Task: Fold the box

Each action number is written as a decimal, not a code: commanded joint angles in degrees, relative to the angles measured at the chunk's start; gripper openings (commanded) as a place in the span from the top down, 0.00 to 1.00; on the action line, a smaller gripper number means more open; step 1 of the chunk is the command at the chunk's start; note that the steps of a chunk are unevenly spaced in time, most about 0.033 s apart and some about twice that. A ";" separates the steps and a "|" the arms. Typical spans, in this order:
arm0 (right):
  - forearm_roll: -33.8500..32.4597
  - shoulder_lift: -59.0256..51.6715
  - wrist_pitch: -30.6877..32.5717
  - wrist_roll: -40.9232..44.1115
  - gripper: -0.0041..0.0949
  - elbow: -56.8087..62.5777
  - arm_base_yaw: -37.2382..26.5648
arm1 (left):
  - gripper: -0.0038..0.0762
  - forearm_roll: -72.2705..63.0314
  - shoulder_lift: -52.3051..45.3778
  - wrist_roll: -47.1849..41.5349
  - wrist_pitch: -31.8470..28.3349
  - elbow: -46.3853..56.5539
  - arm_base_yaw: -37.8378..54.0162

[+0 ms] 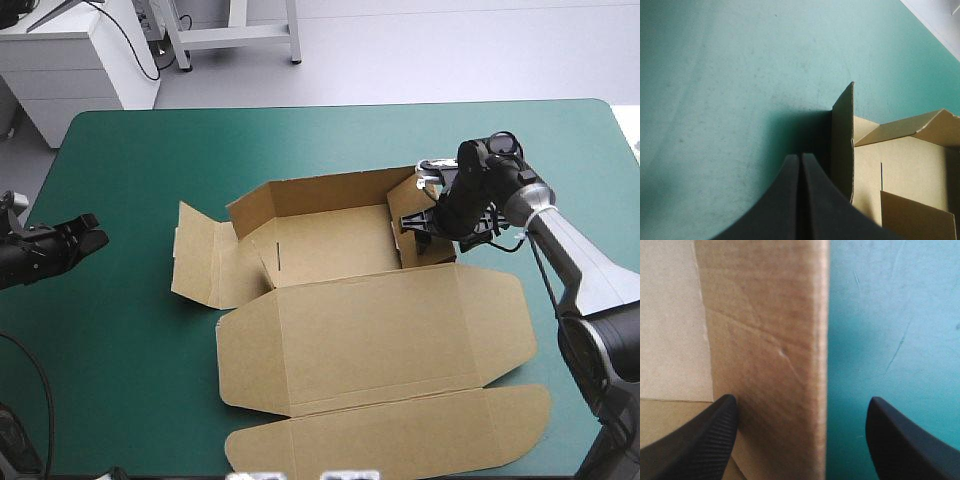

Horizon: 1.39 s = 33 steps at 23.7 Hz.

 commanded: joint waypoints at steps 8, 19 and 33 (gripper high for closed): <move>0.57 0.09 2.23 -4.21 0.96 -1.11 0.00 | 0.96 -3.01 -1.84 0.10 -0.24 -1.29 -0.26; 5.48 -14.43 2.82 -9.07 0.97 -5.70 0.00 | 0.96 -3.48 -1.51 1.48 -2.35 -1.29 -0.26; 5.79 -28.79 2.82 -9.11 0.97 -5.70 0.00 | 0.96 -5.79 3.85 1.38 0.24 -1.29 -0.93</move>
